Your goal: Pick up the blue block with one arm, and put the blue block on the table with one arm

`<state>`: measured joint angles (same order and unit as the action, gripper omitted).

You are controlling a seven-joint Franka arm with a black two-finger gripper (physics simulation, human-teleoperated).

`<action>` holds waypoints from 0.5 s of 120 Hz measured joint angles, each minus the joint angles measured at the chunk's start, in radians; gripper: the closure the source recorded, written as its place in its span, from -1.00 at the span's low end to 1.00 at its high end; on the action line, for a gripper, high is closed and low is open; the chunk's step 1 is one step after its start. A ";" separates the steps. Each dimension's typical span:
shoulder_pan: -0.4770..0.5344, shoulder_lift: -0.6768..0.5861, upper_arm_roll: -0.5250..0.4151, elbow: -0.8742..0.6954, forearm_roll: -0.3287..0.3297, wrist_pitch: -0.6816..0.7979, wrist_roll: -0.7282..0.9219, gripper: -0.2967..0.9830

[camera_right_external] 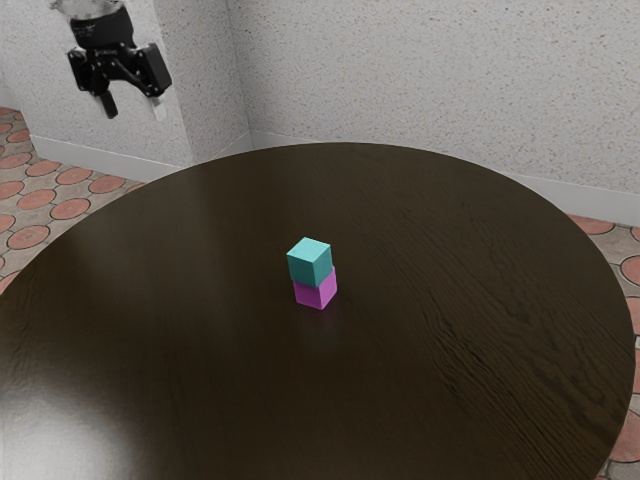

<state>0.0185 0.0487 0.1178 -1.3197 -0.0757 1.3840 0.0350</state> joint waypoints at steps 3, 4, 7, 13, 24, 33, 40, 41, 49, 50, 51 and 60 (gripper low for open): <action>0.001 0.009 -0.001 -0.002 -0.005 0.009 -0.002 -0.54; 0.001 0.012 0.000 -0.002 -0.008 0.011 -0.003 -0.54; -0.001 0.020 0.000 -0.003 -0.013 0.018 -0.005 -0.54; -0.007 0.039 0.000 -0.004 -0.018 0.025 -0.009 -0.54; -0.011 0.107 -0.025 -0.004 -0.021 0.026 -0.030 -0.54; -0.022 0.157 -0.073 -0.005 -0.023 0.043 -0.055 -0.54; -0.028 0.158 -0.108 -0.078 -0.015 0.088 -0.075 -0.53; -0.028 0.152 -0.113 -0.101 -0.012 0.099 -0.077 -0.53; -0.026 0.059 -0.161 -0.327 0.012 0.212 -0.097 -0.54; -0.023 0.045 -0.170 -0.353 0.019 0.227 -0.100 -0.54; -0.023 0.034 -0.178 -0.376 0.025 0.242 -0.102 -0.54; -0.047 -0.028 -0.219 -0.521 0.071 0.367 -0.122 -0.54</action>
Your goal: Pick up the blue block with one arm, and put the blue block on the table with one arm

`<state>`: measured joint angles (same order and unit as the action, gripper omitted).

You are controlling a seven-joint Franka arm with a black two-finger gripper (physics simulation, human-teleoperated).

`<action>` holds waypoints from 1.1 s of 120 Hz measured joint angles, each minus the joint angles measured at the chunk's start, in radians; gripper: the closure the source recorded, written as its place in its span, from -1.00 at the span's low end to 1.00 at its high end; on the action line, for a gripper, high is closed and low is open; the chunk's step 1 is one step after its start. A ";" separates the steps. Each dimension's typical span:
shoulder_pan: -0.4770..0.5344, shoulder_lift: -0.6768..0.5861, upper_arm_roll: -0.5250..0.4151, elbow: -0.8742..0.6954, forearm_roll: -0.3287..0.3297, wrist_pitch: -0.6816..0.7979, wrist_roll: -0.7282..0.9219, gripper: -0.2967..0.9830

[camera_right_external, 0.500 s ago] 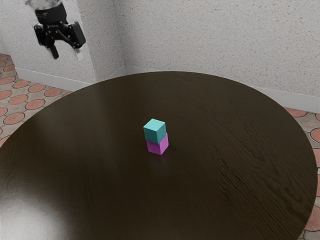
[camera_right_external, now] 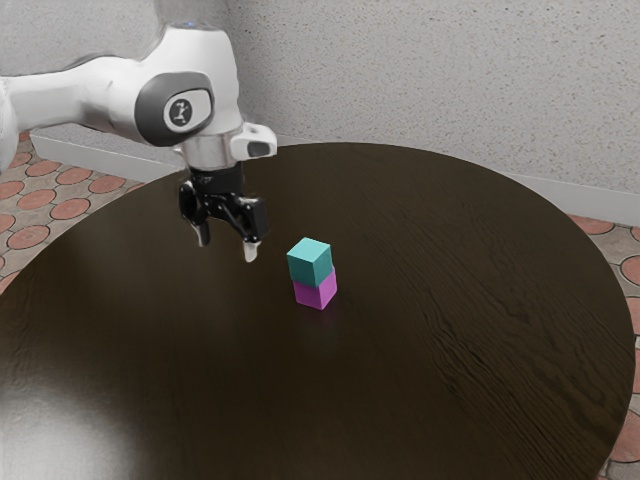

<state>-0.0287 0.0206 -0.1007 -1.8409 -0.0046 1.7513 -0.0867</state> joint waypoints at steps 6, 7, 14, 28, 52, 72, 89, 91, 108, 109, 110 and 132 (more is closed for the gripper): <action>-0.033 -0.001 -0.009 -0.034 0.025 0.069 -0.012 -0.54; -0.039 0.002 -0.010 -0.037 0.029 0.081 -0.013 -0.54; -0.067 0.026 -0.023 -0.047 0.050 0.155 -0.026 -0.54; -0.041 0.073 -0.033 -0.037 0.067 0.256 -0.061 -0.53; 0.026 0.168 -0.044 0.009 0.058 0.330 -0.124 -0.54; 0.024 0.214 -0.060 0.044 0.061 0.358 -0.162 -0.54; 0.024 0.295 -0.072 0.115 0.068 0.368 -0.184 -0.54; 0.024 0.305 -0.072 0.124 0.071 0.369 -0.185 -0.54; 0.026 0.361 -0.072 0.157 0.108 0.394 -0.192 -0.54; 0.026 0.364 -0.071 0.159 0.109 0.396 -0.192 -0.54; 0.026 0.369 -0.071 0.160 0.111 0.398 -0.192 -0.54; 0.046 0.435 -0.068 0.205 0.133 0.430 -0.183 -0.54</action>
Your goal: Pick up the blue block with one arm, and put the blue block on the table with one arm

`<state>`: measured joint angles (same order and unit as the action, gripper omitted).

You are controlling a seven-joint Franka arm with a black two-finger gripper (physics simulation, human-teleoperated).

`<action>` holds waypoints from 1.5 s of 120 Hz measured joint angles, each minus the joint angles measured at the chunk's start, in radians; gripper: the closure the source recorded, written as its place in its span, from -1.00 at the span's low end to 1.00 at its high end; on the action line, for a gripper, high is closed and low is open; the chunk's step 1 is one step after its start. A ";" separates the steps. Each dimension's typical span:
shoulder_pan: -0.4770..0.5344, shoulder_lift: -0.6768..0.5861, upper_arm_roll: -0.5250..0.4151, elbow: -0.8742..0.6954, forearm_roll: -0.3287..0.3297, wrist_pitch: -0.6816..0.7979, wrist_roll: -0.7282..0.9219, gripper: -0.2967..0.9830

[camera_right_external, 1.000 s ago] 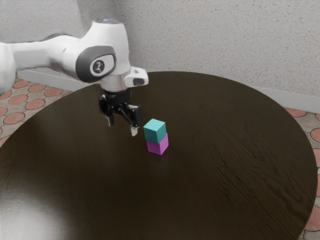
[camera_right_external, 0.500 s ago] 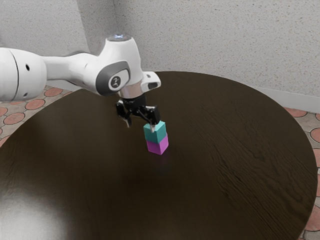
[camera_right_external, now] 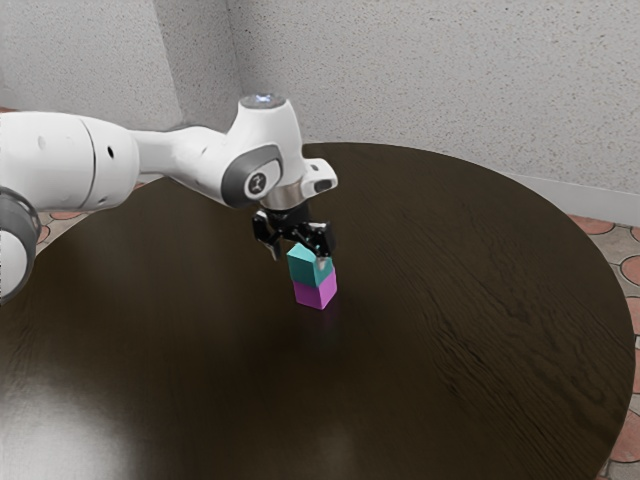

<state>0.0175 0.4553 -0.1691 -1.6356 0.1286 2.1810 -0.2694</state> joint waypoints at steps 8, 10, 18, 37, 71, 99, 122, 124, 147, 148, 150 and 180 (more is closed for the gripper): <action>0.010 0.015 -0.002 0.003 0.009 0.013 0.007 -0.53; 0.013 0.020 -0.003 0.007 0.010 0.016 0.009 -0.53; 0.020 0.040 -0.005 0.025 0.016 0.026 0.017 -0.53; 0.034 0.091 -0.012 0.074 0.027 0.048 0.037 -0.53; 0.049 0.164 -0.024 0.137 0.030 0.084 0.075 -0.53; 0.051 0.172 -0.027 0.140 0.029 0.102 0.100 -0.34; 0.051 0.179 -0.027 0.141 0.029 0.110 0.115 -0.19; 0.051 0.179 -0.027 0.141 0.029 0.111 0.116 -0.18; 0.052 0.178 -0.028 0.150 0.030 0.111 0.125 -0.12; 0.052 0.178 -0.029 0.151 0.030 0.110 0.125 -0.12; 0.052 0.178 -0.031 0.154 0.030 0.108 0.125 -0.12; 0.052 0.203 -0.129 0.218 0.073 0.063 0.119 -0.11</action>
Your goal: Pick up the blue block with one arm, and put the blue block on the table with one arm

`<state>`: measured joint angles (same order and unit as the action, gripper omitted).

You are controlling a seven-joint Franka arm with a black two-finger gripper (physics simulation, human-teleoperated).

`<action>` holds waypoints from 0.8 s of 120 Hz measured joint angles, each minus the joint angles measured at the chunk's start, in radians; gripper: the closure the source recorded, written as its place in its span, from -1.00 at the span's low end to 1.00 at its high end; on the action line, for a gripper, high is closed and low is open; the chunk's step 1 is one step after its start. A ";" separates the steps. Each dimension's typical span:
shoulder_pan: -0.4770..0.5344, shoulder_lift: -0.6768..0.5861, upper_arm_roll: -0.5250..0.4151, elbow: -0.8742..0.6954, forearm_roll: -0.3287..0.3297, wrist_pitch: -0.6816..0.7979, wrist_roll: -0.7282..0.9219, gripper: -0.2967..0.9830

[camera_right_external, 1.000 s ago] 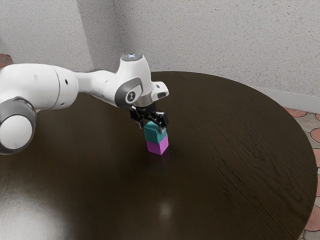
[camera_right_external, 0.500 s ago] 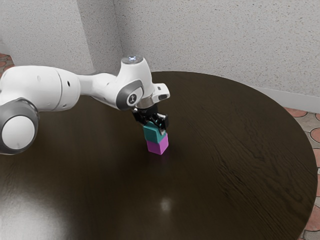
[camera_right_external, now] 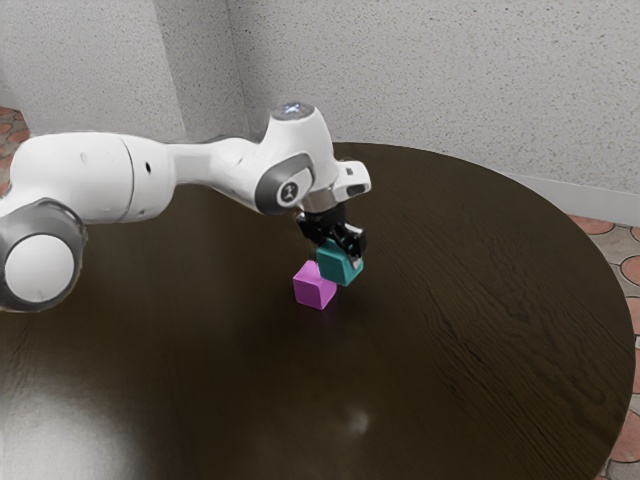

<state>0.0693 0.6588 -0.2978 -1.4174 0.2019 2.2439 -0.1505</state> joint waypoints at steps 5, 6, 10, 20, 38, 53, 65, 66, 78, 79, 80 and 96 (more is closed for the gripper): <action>0.000 0.034 -0.035 0.031 0.022 -0.002 -0.005 -0.11; 0.000 0.041 -0.044 0.037 0.028 -0.003 -0.006 -0.11; 0.000 0.062 -0.074 0.054 0.053 -0.005 -0.012 -0.11; -0.001 0.093 -0.125 0.071 0.110 -0.008 -0.030 -0.11; 0.000 0.143 -0.172 0.083 0.185 -0.009 -0.063 -0.11; 0.000 0.174 -0.178 0.085 0.209 -0.004 -0.086 -0.11; 0.000 0.182 -0.179 0.084 0.216 -0.002 -0.101 -0.13; 0.000 0.182 -0.179 0.084 0.216 -0.002 -0.103 -0.13; 0.003 0.184 -0.183 0.085 0.218 -0.001 -0.114 -0.25; 0.003 0.184 -0.184 0.085 0.218 -0.001 -0.115 -0.26; 0.004 0.184 -0.184 0.085 0.219 -0.001 -0.116 -0.27; 0.010 0.184 -0.190 0.090 0.220 -0.003 -0.128 -0.40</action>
<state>0.0795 0.8423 -0.4881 -1.3278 0.4216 2.2406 -0.2781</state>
